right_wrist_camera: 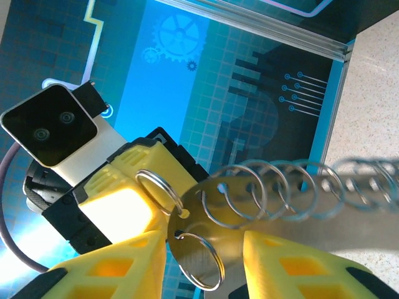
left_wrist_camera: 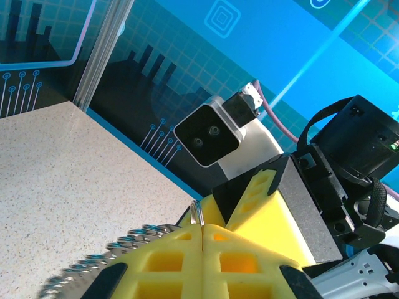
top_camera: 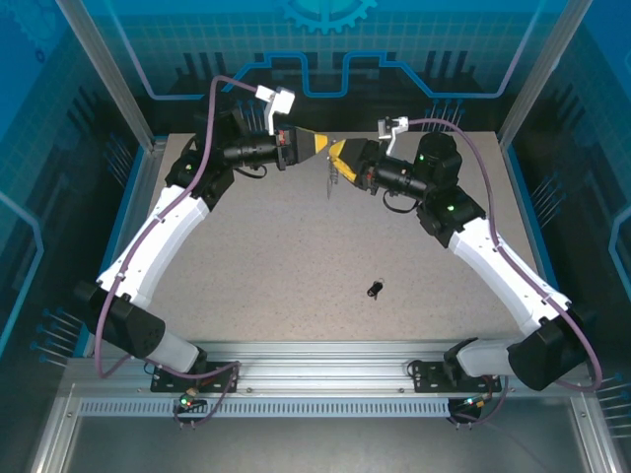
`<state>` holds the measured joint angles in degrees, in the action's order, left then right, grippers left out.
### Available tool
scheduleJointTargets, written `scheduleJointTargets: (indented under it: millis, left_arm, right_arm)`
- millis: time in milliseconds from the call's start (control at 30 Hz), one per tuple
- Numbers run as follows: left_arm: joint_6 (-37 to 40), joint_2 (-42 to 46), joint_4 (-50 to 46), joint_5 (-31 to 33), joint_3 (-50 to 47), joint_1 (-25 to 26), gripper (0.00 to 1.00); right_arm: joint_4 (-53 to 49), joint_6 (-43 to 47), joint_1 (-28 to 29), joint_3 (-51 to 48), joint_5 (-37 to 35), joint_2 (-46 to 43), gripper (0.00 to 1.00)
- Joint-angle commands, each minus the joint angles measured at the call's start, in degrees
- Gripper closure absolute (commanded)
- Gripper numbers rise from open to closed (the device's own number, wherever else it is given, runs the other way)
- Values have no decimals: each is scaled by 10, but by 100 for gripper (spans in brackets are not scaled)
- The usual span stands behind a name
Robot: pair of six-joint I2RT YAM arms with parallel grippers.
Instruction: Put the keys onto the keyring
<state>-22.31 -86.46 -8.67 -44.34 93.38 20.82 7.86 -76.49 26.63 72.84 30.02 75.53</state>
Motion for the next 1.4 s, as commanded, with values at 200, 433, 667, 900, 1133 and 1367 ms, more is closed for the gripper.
scheduleJointTargets:
  millis: [200, 433, 667, 900, 1133, 1367]
  left_arm:
    - [13, 10, 14, -1, -3, -3, 100]
    - [12, 10, 14, -1, -5, -4, 100]
    - [13, 11, 16, 2, -8, -3, 100]
    - [12, 9, 16, 7, -8, -3, 100]
    - [30, 13, -17, 50, -2, -3, 74]
    - [48, 34, -39, 103, -20, -4, 41]
  right_arm:
    - [19, -3, 4, 17, -6, 5, 69]
    - [20, -5, 2, 19, -6, 5, 80]
    - [17, -6, -1, 19, -3, 2, 90]
    - [15, -6, -5, 18, 1, -1, 100]
    - [15, -26, -16, 27, 4, 1, 100]
    - [28, -79, -30, 5, 5, 5, 100]
